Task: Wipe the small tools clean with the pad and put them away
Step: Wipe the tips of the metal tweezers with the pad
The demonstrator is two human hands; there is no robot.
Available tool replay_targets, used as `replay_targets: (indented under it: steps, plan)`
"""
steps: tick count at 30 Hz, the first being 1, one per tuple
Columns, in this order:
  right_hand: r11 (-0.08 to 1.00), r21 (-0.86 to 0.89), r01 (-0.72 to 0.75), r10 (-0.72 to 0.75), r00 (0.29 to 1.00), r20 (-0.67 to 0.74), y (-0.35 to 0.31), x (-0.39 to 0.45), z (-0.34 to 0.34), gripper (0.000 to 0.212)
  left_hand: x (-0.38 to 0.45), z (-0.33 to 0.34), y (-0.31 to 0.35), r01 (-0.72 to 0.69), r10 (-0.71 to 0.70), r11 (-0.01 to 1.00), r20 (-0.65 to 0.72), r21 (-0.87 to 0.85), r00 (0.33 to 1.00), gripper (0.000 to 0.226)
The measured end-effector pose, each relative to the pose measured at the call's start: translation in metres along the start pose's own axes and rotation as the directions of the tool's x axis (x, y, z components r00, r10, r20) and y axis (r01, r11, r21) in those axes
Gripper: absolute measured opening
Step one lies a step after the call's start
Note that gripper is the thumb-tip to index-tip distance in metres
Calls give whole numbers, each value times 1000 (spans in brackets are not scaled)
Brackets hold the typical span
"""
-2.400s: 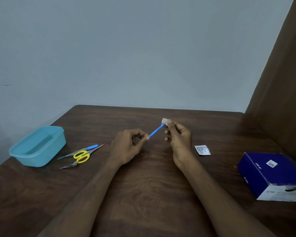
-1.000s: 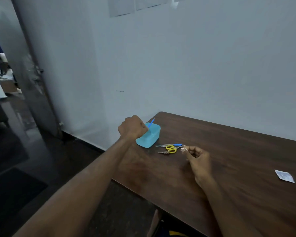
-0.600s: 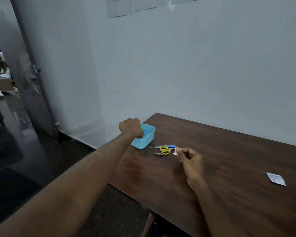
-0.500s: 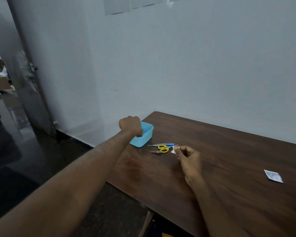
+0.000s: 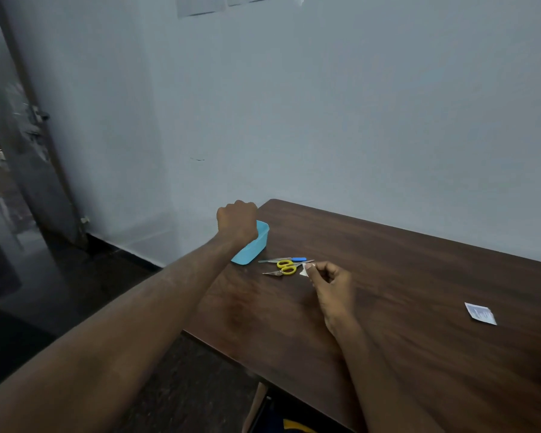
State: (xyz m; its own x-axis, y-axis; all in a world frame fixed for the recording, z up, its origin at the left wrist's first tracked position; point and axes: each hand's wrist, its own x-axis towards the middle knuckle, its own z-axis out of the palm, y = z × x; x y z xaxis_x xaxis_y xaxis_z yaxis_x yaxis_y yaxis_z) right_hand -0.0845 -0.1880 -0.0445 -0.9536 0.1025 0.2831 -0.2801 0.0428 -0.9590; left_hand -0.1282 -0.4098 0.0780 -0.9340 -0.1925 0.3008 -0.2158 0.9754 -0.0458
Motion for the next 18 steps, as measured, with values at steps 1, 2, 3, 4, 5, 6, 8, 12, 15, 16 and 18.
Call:
replay_targets:
  steps: [1, 2, 3, 4, 5, 6, 8, 12, 15, 16, 18]
  plan:
    - [1000, 5, -2, 2, 1000, 1, 0, 0, 0, 14, -1, 1, 6, -63, 62, 997, -39, -34, 997, 19]
    - [1000, 14, -1, 1, 1000, 1, 0, 0, 0, 15, -3, 3, 11, -132, 129, 990, -53, -53, 990, 17]
    - [1000, 24, 0, 0, 1000, 1, 0, 0, 0, 15, -6, 5, 17, -191, 189, 981, -45, -45, 981, 18]
    - [999, 35, 2, -2, 1000, -1, 1, 0, 0, 15, -9, 8, 23, -230, 230, 973, -23, -6, 973, 19]
    - [999, 42, 2, -2, 1000, -4, 2, 0, 0, 15, -13, 11, 27, -254, 254, 966, 0, 45, 967, 21]
    - [999, 44, 3, -2, 1000, -7, 2, 0, 0, 15, -17, 15, 31, -270, 269, 958, 18, 97, 963, 22]
    - [999, 39, 6, -5, 1000, -9, 3, 1, 1, 15, -22, 23, 35, -299, 297, 932, 43, 206, 954, 21]
    - [999, 46, 8, -7, 1000, -8, 4, 1, 2, 16, -29, 32, 35, -331, 334, 871, 54, 363, 941, 23]
    - [999, 48, 12, -12, 1000, -5, 3, 0, 2, 16, -31, 36, 37, -334, 345, 848, 50, 411, 937, 24]
    - [999, 45, 11, -11, 1000, -6, 3, 0, 2, 16, -32, 38, 38, -330, 340, 848, 53, 415, 939, 24]
    - [999, 40, 4, -3, 1000, -10, 3, 0, 2, 16, -33, 42, 38, -317, 324, 853, 55, 415, 944, 24]
